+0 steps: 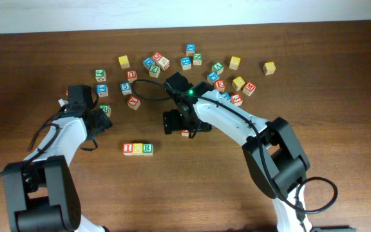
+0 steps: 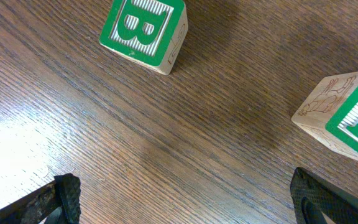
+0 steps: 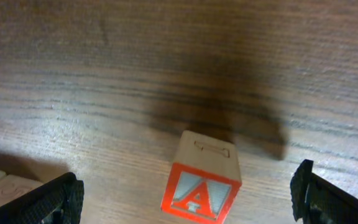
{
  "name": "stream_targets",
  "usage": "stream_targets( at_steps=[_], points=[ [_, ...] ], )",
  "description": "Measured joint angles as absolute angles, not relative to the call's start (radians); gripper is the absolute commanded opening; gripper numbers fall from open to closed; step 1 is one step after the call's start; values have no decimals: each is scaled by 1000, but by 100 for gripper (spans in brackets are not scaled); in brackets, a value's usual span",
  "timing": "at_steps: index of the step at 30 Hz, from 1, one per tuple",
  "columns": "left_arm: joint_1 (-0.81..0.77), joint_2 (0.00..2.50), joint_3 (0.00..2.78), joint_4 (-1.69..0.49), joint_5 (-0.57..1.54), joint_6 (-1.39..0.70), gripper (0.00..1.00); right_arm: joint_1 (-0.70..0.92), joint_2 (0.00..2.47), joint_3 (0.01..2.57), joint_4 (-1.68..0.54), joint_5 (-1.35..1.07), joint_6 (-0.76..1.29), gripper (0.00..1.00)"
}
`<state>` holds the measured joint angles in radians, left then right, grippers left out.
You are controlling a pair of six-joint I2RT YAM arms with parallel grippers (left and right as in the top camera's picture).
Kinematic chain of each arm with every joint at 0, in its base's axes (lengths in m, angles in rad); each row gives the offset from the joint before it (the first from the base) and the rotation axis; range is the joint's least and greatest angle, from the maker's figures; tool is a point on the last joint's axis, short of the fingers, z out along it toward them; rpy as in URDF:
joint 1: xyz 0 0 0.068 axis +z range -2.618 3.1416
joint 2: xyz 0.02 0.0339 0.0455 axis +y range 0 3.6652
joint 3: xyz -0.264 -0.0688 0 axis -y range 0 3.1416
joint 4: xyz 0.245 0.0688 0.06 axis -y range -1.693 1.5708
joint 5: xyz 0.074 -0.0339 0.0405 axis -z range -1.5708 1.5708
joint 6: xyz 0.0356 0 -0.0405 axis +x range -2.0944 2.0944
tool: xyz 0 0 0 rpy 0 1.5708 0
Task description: Spell out ICRA
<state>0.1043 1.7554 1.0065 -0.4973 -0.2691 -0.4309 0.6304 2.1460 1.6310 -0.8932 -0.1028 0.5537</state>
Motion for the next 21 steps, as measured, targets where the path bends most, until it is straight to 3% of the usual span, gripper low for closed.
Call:
stream_targets(
  at_steps=[12,14,21],
  points=[
    [104,1755,1007,-497,-269,-431,99,630,2146,1631,-833,-81,553,99],
    [104,1755,1007,-497,-269,-431,99,630,2146,1631,-833,-79,553,91],
    [104,1755,1007,-497,-269,-431,99,630,2146,1631,-838,-38,551,87]
  ],
)
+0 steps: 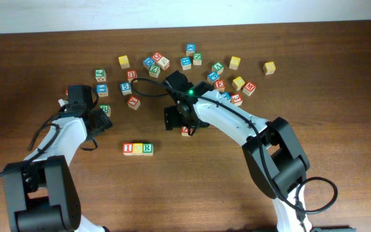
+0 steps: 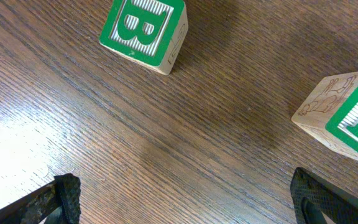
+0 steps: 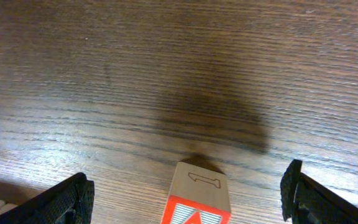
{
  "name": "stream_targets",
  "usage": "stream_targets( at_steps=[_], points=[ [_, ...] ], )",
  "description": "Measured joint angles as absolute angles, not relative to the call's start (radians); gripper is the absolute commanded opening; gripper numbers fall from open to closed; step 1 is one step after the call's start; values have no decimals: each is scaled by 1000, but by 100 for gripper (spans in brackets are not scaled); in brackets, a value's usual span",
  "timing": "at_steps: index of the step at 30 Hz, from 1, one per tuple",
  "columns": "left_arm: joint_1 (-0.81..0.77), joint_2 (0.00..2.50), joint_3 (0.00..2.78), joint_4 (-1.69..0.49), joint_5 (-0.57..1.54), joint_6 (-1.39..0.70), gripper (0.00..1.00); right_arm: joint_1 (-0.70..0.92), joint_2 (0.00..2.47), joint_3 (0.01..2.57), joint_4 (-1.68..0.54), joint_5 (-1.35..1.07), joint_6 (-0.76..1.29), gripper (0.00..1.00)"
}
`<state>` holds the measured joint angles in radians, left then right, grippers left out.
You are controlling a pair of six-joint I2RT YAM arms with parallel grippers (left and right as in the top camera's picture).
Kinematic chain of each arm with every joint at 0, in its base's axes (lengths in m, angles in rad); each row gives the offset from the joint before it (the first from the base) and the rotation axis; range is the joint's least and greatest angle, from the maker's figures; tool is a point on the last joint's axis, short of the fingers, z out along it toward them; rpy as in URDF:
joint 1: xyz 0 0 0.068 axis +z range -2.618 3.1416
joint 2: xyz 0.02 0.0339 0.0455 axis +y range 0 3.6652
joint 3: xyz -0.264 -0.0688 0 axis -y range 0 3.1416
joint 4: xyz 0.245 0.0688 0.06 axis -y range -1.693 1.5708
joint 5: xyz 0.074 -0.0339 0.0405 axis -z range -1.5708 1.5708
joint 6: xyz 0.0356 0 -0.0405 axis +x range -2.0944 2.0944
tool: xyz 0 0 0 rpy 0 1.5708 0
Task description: Spell out ICRA
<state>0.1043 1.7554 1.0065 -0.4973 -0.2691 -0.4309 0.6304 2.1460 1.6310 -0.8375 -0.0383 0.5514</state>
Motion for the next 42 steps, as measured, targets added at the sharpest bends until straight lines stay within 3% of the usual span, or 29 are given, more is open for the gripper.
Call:
stream_targets(
  at_steps=[39,42],
  points=[
    [104,1755,1007,-497,-269,-431,99,630,2146,1613,-874,75,550,87],
    [104,1755,1007,-497,-269,-431,99,630,2146,1613,-874,76,550,81]
  ],
)
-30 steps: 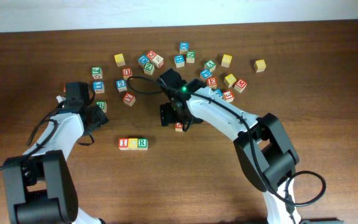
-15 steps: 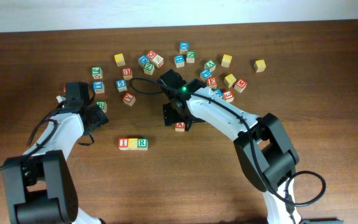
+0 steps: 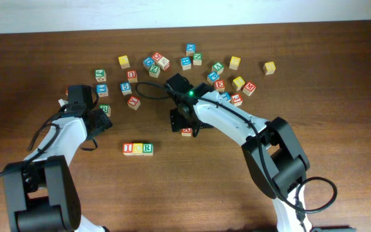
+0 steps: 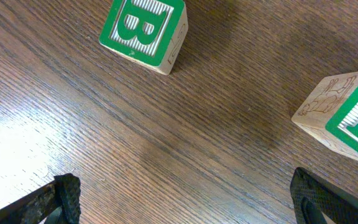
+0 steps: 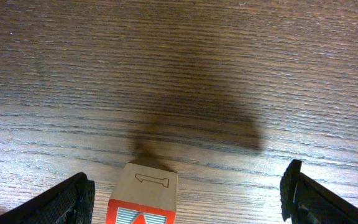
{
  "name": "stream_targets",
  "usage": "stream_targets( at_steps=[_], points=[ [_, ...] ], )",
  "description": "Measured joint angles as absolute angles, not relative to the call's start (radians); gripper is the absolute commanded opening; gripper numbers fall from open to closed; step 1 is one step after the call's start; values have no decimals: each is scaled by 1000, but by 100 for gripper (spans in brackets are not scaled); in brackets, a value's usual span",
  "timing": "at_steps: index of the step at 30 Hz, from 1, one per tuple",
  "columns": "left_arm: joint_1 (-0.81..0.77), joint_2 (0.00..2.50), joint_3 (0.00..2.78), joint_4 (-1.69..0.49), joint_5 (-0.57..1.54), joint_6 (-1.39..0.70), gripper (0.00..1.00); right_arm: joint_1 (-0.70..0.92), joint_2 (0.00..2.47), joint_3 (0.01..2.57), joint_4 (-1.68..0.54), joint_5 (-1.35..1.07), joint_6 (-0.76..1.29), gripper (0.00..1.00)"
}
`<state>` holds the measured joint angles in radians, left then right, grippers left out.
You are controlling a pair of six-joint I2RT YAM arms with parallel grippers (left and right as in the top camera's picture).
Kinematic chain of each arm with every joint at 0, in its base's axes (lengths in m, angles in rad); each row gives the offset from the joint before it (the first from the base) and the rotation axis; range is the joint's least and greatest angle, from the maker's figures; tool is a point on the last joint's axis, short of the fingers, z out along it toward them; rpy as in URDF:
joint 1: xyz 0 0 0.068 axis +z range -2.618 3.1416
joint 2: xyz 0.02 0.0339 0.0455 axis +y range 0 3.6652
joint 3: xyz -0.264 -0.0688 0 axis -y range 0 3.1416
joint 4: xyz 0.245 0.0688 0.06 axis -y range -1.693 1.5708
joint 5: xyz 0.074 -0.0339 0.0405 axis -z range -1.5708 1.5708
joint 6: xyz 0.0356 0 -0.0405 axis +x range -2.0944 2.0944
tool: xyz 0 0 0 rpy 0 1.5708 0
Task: Spell out ICRA
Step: 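Close the right gripper on the red A block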
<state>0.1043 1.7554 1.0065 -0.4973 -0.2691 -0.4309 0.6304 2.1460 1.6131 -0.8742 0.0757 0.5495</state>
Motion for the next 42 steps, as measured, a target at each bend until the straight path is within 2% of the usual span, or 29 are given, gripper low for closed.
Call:
stream_targets(
  at_steps=[2,3,5,7,18,30,42],
  points=[
    [104,1755,1007,-497,-269,-431,99,630,2146,1613,-874,77,552,73],
    [104,1755,1007,-497,-269,-431,99,630,2146,1613,-874,79,554,64],
    [104,1755,1007,-497,-270,-431,99,630,2146,1612,-874,80,547,57],
    [104,1755,1007,-497,-269,-431,99,630,2146,1611,-875,79,553,54],
    [104,1755,1007,-497,-269,-431,99,630,2146,1569,-864,28,584,52],
    [104,1755,1007,-497,-269,-431,99,630,2146,1557,-835,24,606,32],
    [104,1755,1007,-497,-269,-431,99,630,2146,1557,-831,24,606,31]
  ],
)
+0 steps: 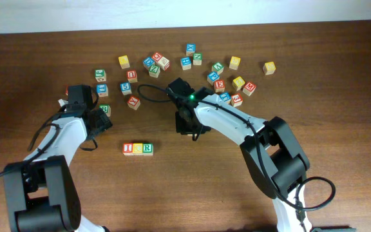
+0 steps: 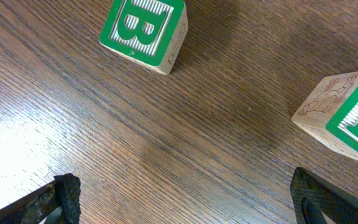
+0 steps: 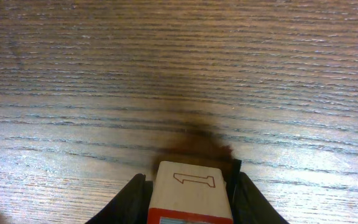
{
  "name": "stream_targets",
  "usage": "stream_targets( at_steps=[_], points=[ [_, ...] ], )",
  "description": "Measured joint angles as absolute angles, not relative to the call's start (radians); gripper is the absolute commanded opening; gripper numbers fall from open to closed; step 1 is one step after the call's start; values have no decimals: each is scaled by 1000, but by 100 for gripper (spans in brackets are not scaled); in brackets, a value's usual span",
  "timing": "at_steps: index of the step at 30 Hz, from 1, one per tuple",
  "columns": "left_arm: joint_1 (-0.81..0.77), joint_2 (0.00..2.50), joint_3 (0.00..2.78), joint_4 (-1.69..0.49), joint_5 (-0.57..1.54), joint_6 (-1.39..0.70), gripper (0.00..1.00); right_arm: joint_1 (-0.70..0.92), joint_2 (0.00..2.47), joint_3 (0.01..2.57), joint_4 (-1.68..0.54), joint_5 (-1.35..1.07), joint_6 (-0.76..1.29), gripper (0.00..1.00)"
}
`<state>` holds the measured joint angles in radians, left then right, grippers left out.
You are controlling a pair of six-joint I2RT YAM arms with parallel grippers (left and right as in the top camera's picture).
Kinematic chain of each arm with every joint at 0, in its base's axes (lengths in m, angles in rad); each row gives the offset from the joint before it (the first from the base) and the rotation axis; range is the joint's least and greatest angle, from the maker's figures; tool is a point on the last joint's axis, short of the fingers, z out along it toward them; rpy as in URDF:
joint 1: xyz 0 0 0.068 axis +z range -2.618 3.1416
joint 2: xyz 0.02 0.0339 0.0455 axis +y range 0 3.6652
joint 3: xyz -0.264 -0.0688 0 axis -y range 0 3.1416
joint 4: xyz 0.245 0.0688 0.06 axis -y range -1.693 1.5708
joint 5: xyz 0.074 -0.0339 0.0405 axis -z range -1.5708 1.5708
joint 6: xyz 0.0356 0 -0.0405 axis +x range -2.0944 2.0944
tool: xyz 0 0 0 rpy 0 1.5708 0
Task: Spell out ICRA
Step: 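Close the right gripper on the red A block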
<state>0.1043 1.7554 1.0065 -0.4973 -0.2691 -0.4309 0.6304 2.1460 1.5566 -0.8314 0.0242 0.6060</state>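
Three blocks reading I, C, R [image 1: 138,148] stand in a row on the table. My right gripper [image 1: 187,124] is to their upper right, low over the wood. In the right wrist view it [image 3: 191,200] is shut on the red A block [image 3: 190,190], whose pale side bears a drawn "1"; one black finger [image 3: 138,198] presses each side. The overhead view hides that block under the gripper. My left gripper [image 1: 99,122] stands open at the left, nothing between its fingers [image 2: 64,198], near a green B block [image 2: 145,28].
Several loose letter blocks [image 1: 219,84] lie scattered across the back of the table, from the left arm to the far right. A second green block [image 2: 347,118] sits at the right edge of the left wrist view. Bare wood lies right of the R.
My right gripper was open with the A block low between its wide fingers. Now the fingers are shut against the block's two sides. The left arm has not moved.
My right gripper stood open over the red A block, right of the I C R row. At the following moments the block sat lower and closer in its wrist view. Now the gripper is shut on it. My left gripper stayed open and still throughout.
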Motion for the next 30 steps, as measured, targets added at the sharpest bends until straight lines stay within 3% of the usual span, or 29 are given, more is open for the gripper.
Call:
stream_targets(
  at_steps=[8,19,30],
  points=[
    [104,1755,1007,-497,-269,-431,99,630,2146,1557,-825,24,609,25],
    [104,1755,1007,-497,-269,-431,99,630,2146,1558,-837,17,606,37],
    [104,1755,1007,-497,-269,-431,99,630,2146,1603,-894,17,606,34]
  ],
)
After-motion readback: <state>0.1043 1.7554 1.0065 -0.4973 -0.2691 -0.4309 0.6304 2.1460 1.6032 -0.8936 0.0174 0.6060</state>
